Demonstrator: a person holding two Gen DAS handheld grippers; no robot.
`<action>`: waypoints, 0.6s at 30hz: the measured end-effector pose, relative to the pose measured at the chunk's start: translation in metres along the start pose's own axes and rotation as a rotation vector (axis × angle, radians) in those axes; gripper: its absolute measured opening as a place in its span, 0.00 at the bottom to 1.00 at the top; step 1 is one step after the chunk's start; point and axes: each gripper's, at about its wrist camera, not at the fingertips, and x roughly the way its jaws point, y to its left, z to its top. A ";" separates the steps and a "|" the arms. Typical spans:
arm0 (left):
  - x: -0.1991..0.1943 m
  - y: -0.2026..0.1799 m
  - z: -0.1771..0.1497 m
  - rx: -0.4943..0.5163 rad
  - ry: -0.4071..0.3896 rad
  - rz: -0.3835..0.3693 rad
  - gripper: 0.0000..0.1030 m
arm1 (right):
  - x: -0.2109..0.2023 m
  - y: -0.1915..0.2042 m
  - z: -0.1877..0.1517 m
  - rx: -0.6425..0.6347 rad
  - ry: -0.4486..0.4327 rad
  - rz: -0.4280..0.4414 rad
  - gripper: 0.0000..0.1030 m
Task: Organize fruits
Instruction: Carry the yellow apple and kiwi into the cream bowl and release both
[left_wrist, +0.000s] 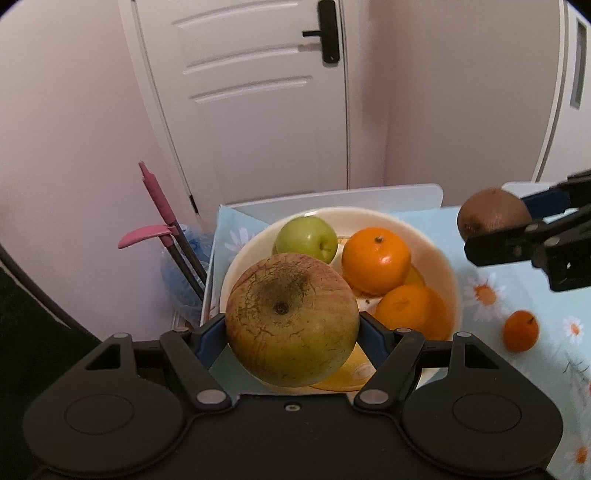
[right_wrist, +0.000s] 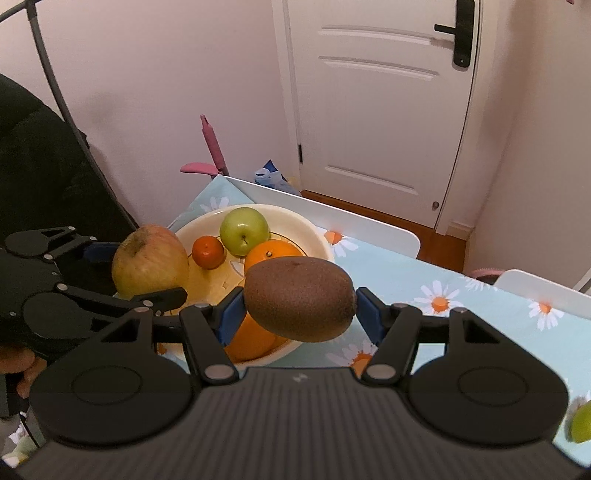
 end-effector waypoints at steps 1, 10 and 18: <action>0.003 0.000 -0.001 0.006 0.004 -0.008 0.75 | 0.002 0.001 0.000 0.002 0.000 -0.003 0.77; 0.023 0.000 -0.004 0.055 0.030 -0.042 0.76 | 0.010 0.001 0.000 0.017 0.008 -0.016 0.77; 0.005 -0.001 0.000 0.069 -0.051 -0.027 1.00 | 0.007 -0.001 0.007 0.004 0.003 -0.014 0.77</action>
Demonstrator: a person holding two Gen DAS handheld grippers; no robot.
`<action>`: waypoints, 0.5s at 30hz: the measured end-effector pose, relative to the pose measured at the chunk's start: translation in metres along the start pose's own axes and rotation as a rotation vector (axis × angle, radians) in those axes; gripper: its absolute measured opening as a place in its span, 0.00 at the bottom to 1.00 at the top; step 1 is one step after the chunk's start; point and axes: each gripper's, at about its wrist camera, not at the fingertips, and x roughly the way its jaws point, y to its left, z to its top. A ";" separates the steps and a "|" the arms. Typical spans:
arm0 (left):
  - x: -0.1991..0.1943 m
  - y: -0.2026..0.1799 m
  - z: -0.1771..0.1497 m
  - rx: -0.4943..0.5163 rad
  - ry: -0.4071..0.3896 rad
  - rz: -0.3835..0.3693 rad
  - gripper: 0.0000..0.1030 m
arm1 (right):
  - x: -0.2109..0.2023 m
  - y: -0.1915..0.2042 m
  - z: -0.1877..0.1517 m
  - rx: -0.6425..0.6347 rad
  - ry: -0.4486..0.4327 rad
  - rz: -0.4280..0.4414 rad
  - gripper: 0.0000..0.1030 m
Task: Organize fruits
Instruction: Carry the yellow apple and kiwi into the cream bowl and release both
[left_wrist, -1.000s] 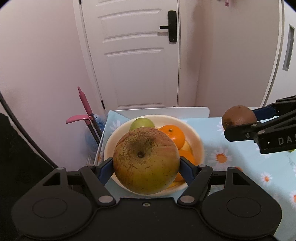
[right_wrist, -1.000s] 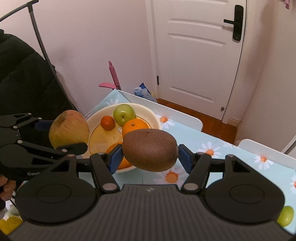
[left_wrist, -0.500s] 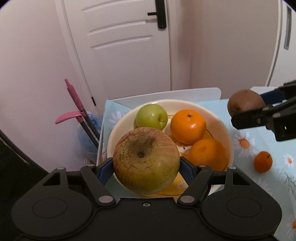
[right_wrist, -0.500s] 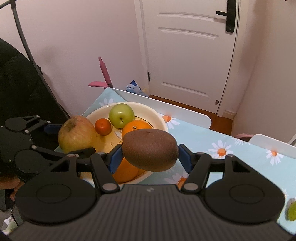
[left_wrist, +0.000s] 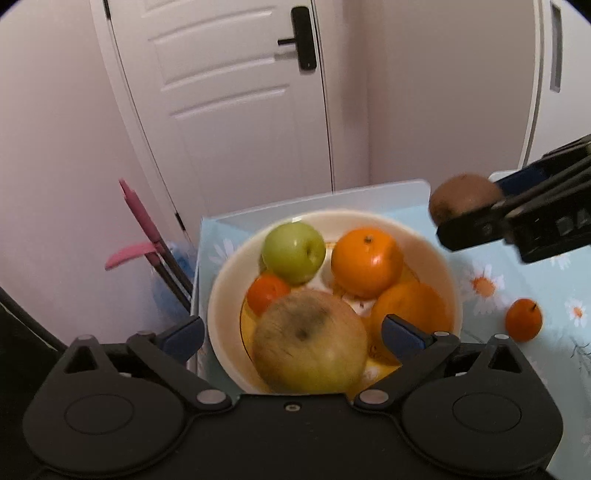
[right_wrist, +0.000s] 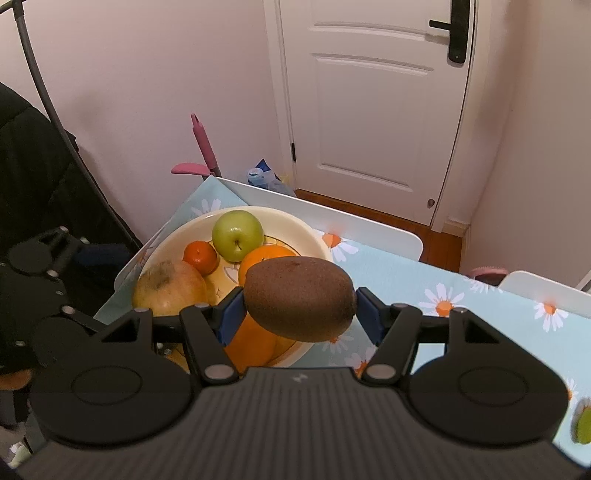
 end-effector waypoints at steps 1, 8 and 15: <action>-0.003 0.000 0.002 -0.001 0.000 0.003 1.00 | 0.000 0.000 0.001 -0.001 0.000 0.000 0.77; -0.023 0.003 0.004 -0.035 -0.013 0.025 1.00 | 0.000 0.003 0.012 -0.047 0.005 0.015 0.77; -0.034 0.005 -0.003 -0.083 -0.003 0.056 1.00 | 0.014 0.003 0.015 -0.064 0.039 0.057 0.77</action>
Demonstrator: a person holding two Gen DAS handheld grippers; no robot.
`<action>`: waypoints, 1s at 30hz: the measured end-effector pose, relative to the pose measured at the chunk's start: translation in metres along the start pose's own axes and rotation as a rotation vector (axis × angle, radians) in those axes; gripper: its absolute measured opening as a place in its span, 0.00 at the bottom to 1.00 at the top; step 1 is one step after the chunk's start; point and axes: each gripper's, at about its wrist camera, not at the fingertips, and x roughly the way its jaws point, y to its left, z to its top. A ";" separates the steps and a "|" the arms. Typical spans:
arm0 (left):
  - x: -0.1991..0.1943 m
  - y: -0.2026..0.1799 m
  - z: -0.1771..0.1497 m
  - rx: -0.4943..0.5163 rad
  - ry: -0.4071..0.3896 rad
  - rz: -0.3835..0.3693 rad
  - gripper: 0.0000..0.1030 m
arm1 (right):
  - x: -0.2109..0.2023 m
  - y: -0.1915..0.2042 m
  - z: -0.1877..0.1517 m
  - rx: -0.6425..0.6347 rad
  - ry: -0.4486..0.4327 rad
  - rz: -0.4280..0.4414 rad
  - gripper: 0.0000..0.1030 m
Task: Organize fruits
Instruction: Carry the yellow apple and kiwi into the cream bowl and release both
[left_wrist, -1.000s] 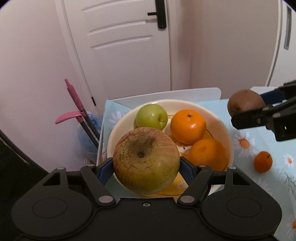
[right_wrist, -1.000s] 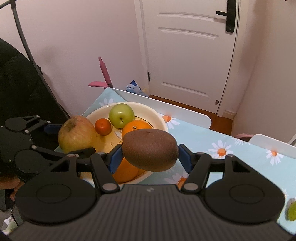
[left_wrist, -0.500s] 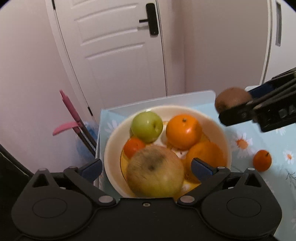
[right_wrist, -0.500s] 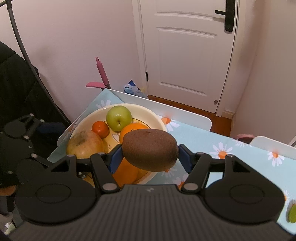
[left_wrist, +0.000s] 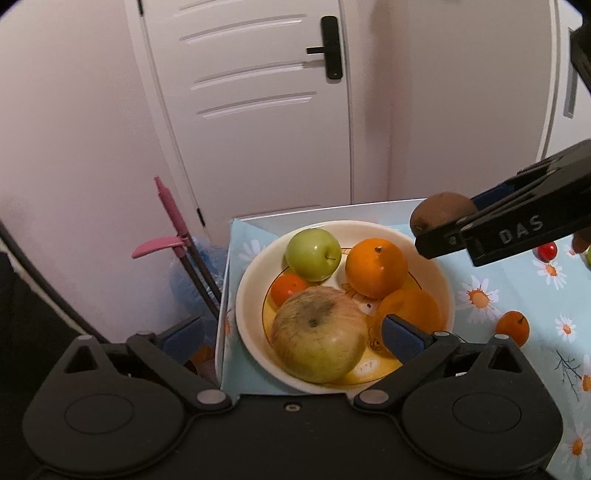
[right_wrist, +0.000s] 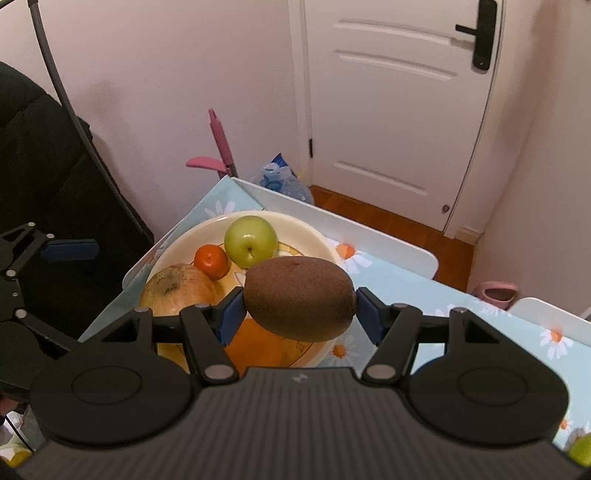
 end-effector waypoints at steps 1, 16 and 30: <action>-0.002 0.000 -0.001 -0.007 0.001 0.008 1.00 | 0.003 0.000 -0.001 0.001 0.005 0.008 0.77; -0.010 -0.009 -0.011 -0.063 0.015 0.077 1.00 | 0.027 -0.013 -0.016 0.058 -0.006 0.133 0.89; -0.025 -0.021 -0.010 -0.080 0.010 0.087 1.00 | -0.002 -0.011 -0.016 0.060 -0.041 0.135 1.00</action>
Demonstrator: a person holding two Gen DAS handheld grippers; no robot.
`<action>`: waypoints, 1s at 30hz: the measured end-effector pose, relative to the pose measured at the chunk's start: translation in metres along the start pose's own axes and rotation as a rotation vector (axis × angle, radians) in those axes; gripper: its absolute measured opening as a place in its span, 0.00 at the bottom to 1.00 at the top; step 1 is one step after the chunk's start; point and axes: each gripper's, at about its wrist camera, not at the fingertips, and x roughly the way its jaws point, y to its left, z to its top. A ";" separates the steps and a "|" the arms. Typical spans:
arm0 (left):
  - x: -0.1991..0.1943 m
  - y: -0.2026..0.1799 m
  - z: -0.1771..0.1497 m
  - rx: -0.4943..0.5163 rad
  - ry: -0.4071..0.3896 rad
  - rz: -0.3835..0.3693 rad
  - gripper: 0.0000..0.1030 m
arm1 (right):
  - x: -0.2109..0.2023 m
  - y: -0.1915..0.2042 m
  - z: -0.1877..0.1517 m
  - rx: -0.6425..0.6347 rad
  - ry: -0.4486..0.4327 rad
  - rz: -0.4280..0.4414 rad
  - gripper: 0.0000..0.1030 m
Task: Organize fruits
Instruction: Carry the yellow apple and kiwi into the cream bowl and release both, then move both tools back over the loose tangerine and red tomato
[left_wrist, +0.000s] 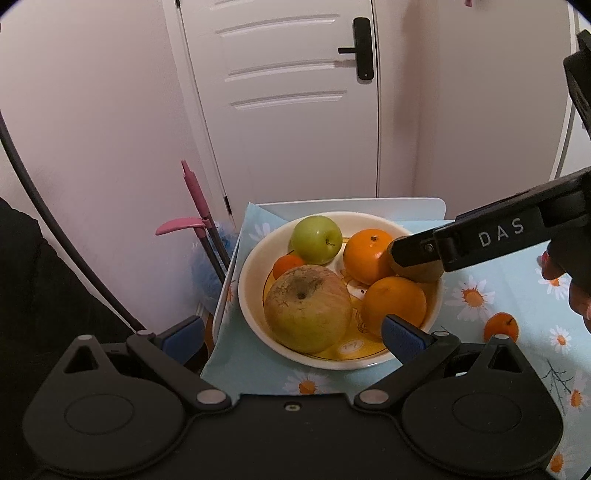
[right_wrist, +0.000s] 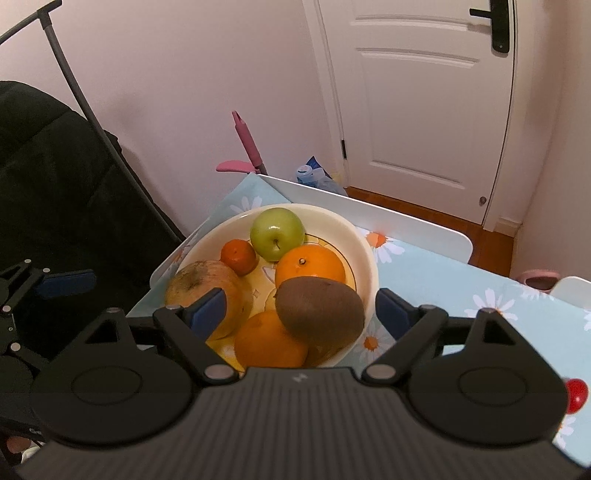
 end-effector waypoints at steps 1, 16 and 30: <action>-0.003 0.000 0.000 -0.001 -0.005 0.001 1.00 | -0.003 0.001 0.000 0.001 -0.004 -0.001 1.00; -0.046 -0.010 0.012 0.013 -0.075 -0.057 1.00 | -0.079 0.010 -0.014 0.057 -0.087 -0.124 1.00; -0.079 -0.055 0.014 0.057 -0.128 -0.148 1.00 | -0.160 -0.015 -0.060 0.129 -0.134 -0.305 1.00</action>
